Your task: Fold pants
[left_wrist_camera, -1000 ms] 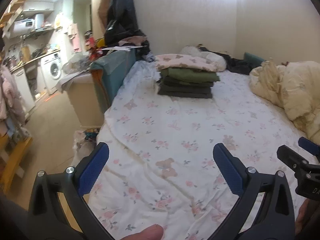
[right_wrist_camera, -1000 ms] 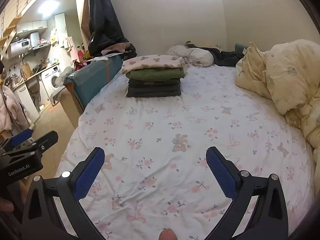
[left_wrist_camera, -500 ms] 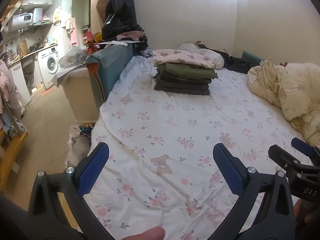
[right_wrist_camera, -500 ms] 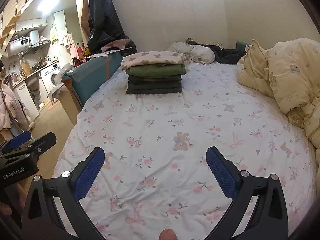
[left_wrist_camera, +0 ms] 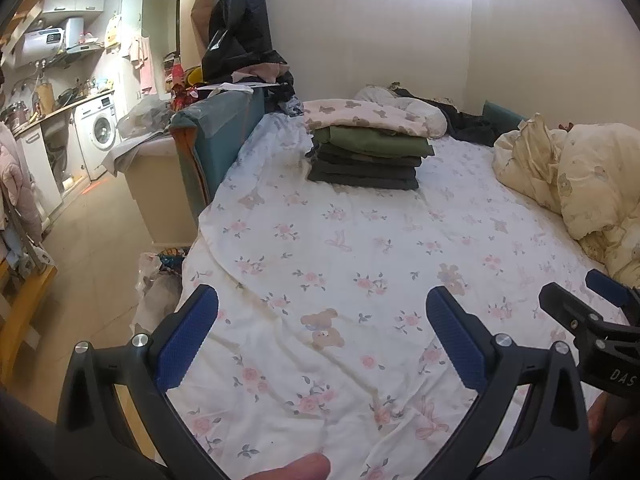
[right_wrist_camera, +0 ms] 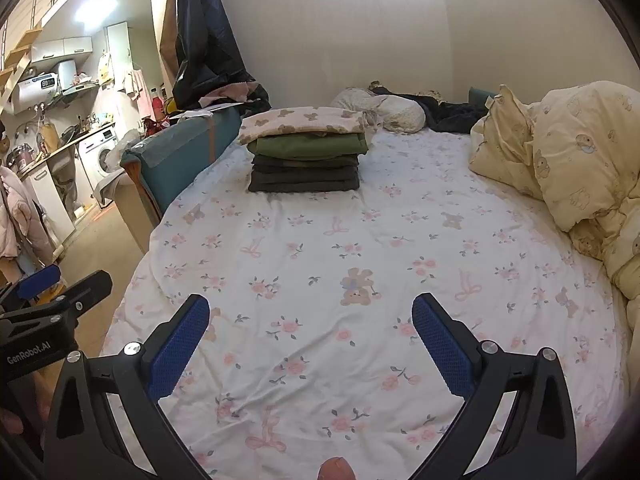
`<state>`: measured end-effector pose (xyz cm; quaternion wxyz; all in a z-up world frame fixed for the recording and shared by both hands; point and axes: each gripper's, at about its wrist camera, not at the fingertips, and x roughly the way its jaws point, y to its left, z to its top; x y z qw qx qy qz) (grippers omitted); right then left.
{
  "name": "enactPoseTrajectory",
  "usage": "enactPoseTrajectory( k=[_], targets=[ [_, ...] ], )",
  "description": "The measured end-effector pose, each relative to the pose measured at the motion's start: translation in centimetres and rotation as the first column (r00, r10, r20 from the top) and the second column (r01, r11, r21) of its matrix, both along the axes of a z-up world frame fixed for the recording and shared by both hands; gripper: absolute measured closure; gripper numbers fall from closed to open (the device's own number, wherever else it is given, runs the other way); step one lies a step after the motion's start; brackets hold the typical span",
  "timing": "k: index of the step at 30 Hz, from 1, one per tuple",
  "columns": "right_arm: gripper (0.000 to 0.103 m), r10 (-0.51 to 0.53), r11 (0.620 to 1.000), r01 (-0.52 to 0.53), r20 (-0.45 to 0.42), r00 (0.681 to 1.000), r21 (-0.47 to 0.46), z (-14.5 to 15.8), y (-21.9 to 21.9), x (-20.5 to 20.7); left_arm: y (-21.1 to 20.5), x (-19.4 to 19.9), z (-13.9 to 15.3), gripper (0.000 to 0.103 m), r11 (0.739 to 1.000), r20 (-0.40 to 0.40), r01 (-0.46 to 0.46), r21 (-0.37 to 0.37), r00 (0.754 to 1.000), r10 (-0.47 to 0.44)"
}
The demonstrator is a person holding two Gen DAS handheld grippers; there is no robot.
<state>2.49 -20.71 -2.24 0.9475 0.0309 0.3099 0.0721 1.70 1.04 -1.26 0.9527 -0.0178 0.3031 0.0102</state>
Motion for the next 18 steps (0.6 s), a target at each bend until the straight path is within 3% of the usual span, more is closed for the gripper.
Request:
enactPoseTrajectory(
  k=[18],
  targets=[
    [0.000, -0.002, 1.000, 0.002, -0.004, 1.000, -0.004, 0.10, -0.11, 0.08, 0.22, -0.06, -0.23, 0.001, 1.000, -0.002, 0.000, 0.006, 1.000, 0.000]
  ],
)
